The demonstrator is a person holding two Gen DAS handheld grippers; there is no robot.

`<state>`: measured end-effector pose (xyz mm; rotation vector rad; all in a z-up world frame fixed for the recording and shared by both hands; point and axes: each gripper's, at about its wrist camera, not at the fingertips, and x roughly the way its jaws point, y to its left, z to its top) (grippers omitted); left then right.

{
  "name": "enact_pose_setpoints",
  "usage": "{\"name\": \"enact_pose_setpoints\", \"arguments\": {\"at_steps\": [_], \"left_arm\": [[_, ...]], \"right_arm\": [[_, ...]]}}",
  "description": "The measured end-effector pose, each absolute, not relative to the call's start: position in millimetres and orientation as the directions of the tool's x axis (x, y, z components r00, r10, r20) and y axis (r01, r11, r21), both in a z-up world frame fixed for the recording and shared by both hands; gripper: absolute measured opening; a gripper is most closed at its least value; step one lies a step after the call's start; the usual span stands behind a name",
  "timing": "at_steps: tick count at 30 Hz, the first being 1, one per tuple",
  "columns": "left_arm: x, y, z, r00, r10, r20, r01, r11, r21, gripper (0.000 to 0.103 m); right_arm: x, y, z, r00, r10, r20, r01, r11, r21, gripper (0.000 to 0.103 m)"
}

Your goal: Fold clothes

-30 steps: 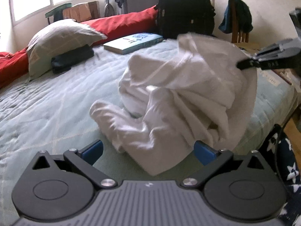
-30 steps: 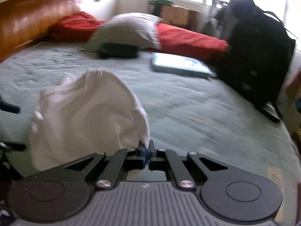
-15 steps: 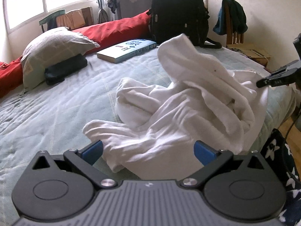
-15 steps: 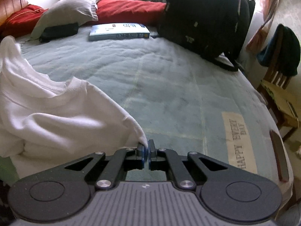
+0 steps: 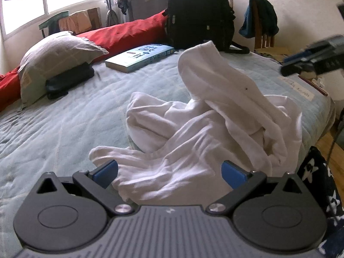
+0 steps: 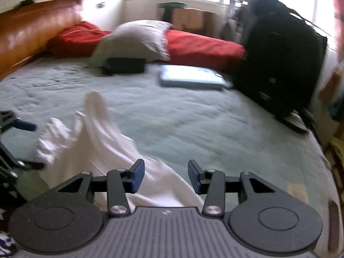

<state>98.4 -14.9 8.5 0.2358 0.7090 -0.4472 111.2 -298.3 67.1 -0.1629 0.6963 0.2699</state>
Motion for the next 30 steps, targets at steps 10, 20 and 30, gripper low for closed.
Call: {"name": "enact_pose_setpoints", "arguments": {"at_steps": [10,20,30], "left_arm": [[85.0,-26.8,11.2,0.621,-0.43,-0.655,0.54,0.841,-0.04,0.102],[95.3,-80.3,-6.8,0.684,-0.298,-0.666,0.486,0.867,0.111,0.102],[83.3,-97.3,-5.9,0.655,-0.354,-0.667,0.534,0.842,0.078,0.055]], "right_arm": [[127.2,-237.3,66.0,0.698,0.284,-0.657,-0.426,0.903,-0.062,0.052],[83.9,-263.2,53.1,0.751,0.187,-0.633,-0.322,0.941,-0.104,0.067],[62.7,-291.2,28.3,0.756,0.208,-0.62,-0.266,0.964,-0.002,0.068]]}}
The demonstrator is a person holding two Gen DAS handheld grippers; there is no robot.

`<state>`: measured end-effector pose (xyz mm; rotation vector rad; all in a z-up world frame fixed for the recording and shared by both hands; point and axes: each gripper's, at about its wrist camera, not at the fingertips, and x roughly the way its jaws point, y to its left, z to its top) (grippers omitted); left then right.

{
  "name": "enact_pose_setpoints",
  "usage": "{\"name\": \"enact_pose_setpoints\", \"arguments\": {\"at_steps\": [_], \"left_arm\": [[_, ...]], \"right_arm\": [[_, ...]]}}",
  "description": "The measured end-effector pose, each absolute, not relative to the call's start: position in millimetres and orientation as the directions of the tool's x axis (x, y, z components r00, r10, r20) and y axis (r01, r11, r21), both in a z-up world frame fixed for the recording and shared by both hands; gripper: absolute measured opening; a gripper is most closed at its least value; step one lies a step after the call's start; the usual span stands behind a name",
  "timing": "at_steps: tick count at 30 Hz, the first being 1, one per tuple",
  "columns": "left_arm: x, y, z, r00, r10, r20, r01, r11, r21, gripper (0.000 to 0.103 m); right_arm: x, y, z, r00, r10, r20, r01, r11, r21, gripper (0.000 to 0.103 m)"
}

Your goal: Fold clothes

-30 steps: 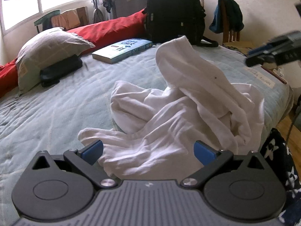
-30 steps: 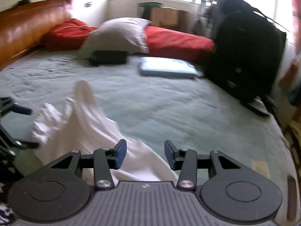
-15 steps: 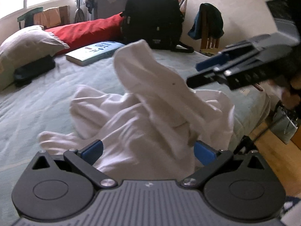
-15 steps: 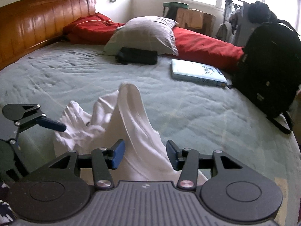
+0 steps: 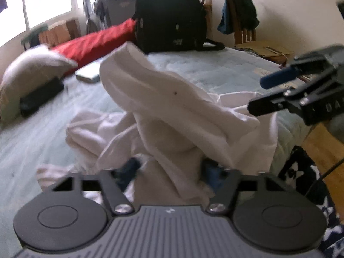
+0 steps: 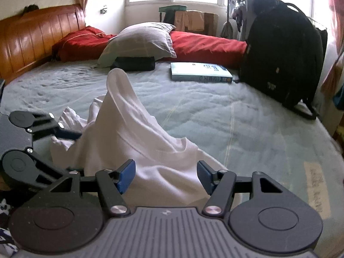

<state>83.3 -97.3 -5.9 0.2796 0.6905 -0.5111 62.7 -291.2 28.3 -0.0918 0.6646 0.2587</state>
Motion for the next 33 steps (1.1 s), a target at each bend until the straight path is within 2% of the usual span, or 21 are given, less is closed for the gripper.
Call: {"name": "enact_pose_setpoints", "arguments": {"at_steps": [2,5,12,15,24,27,33], "left_arm": [[85.0,-94.5,-4.5,0.657,-0.352,-0.666,0.515,0.855,0.057,0.046],[87.8,-93.5,-0.6,0.664,-0.352,-0.66,0.49,0.871,0.029,0.043],[75.8,-105.9,5.9,0.713,-0.322,-0.623,0.489,0.865,0.113,0.043],[74.8,-108.4,8.4,0.706,-0.3,-0.641,0.482,0.867,0.124,0.043],[66.6,-122.1,13.1,0.771,-0.244,-0.588,0.468,0.843,0.265,0.046],[68.8,-119.9,12.7,0.716,-0.313,-0.624,0.519,0.837,0.176,0.033],[85.9,-112.0,4.8,0.664,-0.367,-0.652,0.524,0.85,0.055,0.032]], "right_arm": [[60.2,-296.9,24.4,0.757,0.218,-0.616,-0.262,0.965,0.019,0.068],[57.8,-306.6,19.4,0.756,0.234,-0.612,-0.257,0.965,0.052,0.068],[51.6,-319.5,10.1,0.753,0.239,-0.614,-0.234,0.968,0.09,0.068],[49.0,-324.3,6.3,0.752,0.235,-0.616,-0.219,0.97,0.103,0.068],[46.6,-328.9,1.7,0.748,0.237,-0.62,-0.206,0.971,0.123,0.068],[44.5,-327.4,3.0,0.749,0.241,-0.618,-0.21,0.97,0.123,0.068],[46.0,-321.8,2.3,0.739,0.249,-0.626,-0.225,0.967,0.118,0.068]]}}
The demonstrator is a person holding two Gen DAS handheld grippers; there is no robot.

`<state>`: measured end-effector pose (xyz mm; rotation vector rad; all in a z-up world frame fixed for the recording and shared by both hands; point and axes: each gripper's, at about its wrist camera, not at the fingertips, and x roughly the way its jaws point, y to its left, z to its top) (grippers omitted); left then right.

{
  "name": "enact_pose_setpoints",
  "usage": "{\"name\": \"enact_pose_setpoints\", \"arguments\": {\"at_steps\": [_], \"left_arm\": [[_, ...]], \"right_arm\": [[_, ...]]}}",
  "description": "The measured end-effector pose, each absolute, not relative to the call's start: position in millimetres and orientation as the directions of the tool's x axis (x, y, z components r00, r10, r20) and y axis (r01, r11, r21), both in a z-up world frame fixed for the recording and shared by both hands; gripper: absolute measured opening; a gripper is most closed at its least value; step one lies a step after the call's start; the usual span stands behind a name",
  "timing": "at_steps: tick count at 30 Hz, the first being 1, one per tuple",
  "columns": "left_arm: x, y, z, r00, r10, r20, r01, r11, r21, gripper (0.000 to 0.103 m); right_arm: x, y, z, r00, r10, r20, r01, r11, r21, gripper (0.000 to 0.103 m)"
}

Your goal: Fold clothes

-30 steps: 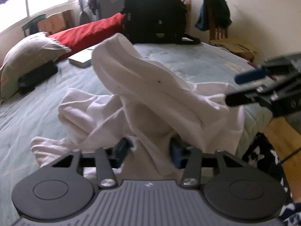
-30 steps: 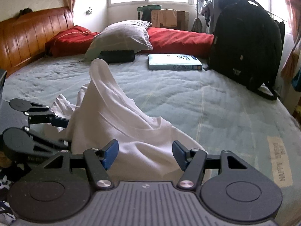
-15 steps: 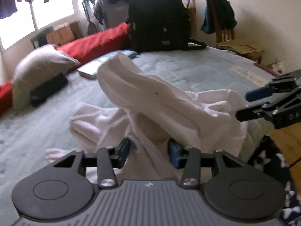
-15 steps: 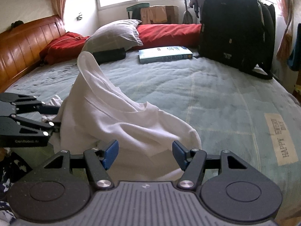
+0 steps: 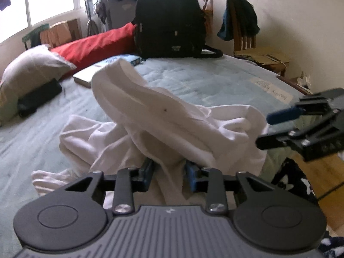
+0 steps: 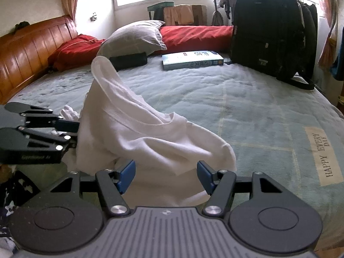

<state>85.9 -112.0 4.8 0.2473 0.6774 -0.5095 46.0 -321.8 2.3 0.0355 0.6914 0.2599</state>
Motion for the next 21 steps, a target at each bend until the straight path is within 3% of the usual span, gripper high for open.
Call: {"name": "enact_pose_setpoints", "arguments": {"at_steps": [2,5,11,21], "left_arm": [[98.6,-108.0,-3.4,0.625,-0.367,-0.689,0.511,0.86,0.005,0.031],[103.1,-98.5,-1.8,0.607,-0.396,-0.689,0.497,0.866,-0.06,0.007],[99.0,-68.9,31.5,0.69,-0.378,-0.617,0.472,0.881,-0.011,0.002],[124.1,11.0,63.0,0.793,-0.144,-0.593,0.254,0.961,0.107,0.0]], "right_arm": [[46.5,-320.5,2.2,0.736,0.253,-0.628,-0.229,0.966,0.121,0.068],[45.2,-318.5,2.8,0.735,0.253,-0.629,-0.234,0.965,0.115,0.068],[46.9,-321.1,2.9,0.735,0.245,-0.632,-0.226,0.968,0.112,0.068],[55.4,-318.1,3.5,0.728,0.251,-0.638,-0.232,0.966,0.115,0.068]]}}
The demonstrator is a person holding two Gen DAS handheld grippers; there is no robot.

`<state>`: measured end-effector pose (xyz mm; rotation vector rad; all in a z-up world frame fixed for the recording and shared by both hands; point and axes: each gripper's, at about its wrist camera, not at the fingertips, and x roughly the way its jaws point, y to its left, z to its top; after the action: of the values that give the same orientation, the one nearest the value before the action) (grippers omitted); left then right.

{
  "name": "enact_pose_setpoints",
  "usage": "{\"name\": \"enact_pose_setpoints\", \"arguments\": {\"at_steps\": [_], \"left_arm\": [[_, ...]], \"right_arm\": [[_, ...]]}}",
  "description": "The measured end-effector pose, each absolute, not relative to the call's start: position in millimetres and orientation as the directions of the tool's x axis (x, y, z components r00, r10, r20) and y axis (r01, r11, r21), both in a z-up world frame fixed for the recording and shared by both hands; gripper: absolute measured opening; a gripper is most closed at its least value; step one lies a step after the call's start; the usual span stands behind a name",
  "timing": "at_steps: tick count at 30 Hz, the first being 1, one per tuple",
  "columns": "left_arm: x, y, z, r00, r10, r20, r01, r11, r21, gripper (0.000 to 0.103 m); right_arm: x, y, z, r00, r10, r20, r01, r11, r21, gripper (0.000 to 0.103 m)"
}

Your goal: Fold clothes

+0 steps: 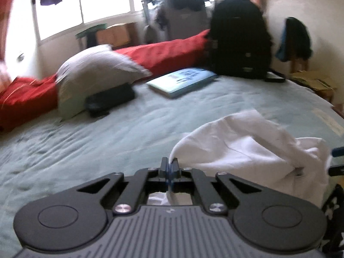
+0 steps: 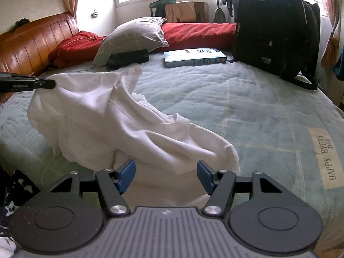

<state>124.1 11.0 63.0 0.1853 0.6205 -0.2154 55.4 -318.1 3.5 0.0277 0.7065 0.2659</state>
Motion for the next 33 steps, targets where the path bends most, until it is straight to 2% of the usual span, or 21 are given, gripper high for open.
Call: {"name": "enact_pose_setpoints", "arguments": {"at_steps": [10,13,14,19,24,26,31,33], "left_arm": [[129.4,82.6,12.3,0.706,0.018,-0.708,0.08,0.991,0.104,0.0],[127.6,98.4,3.9,0.667,-0.011,-0.745,0.072,0.996,0.049,0.005],[124.8,99.2,5.8,0.673,-0.02,-0.739,0.083,0.995,0.049,0.008],[117.4,94.1,23.9,0.711,-0.077,-0.699,0.158,0.986,0.052,0.008],[136.0,77.7,36.8,0.716,-0.162,-0.679,0.261,0.964,0.044,0.034],[146.7,69.5,34.6,0.695,-0.205,-0.69,0.322,0.946,0.044,0.04],[181.3,54.7,17.7,0.657,-0.224,-0.72,0.402,0.912,0.084,0.042],[195.9,54.7,11.8,0.627,-0.261,-0.734,0.439,0.897,0.056,0.047]], "right_arm": [[62.6,-311.9,5.4,0.719,0.259,-0.645,-0.248,0.962,0.11,0.068],[64.8,-309.7,7.6,0.717,0.265,-0.644,-0.261,0.96,0.104,0.068],[66.0,-309.5,8.6,0.717,0.268,-0.643,-0.266,0.959,0.103,0.068],[77.8,-311.8,18.8,0.72,0.288,-0.631,-0.286,0.952,0.108,0.068],[99.8,-315.8,29.4,0.719,0.313,-0.621,-0.323,0.941,0.101,0.068],[111.9,-319.0,28.8,0.697,0.336,-0.634,-0.341,0.933,0.119,0.067],[145.6,-327.1,16.4,0.633,0.363,-0.684,-0.361,0.92,0.153,0.066],[160.3,-330.5,8.2,0.601,0.376,-0.705,-0.367,0.914,0.174,0.066]]}}
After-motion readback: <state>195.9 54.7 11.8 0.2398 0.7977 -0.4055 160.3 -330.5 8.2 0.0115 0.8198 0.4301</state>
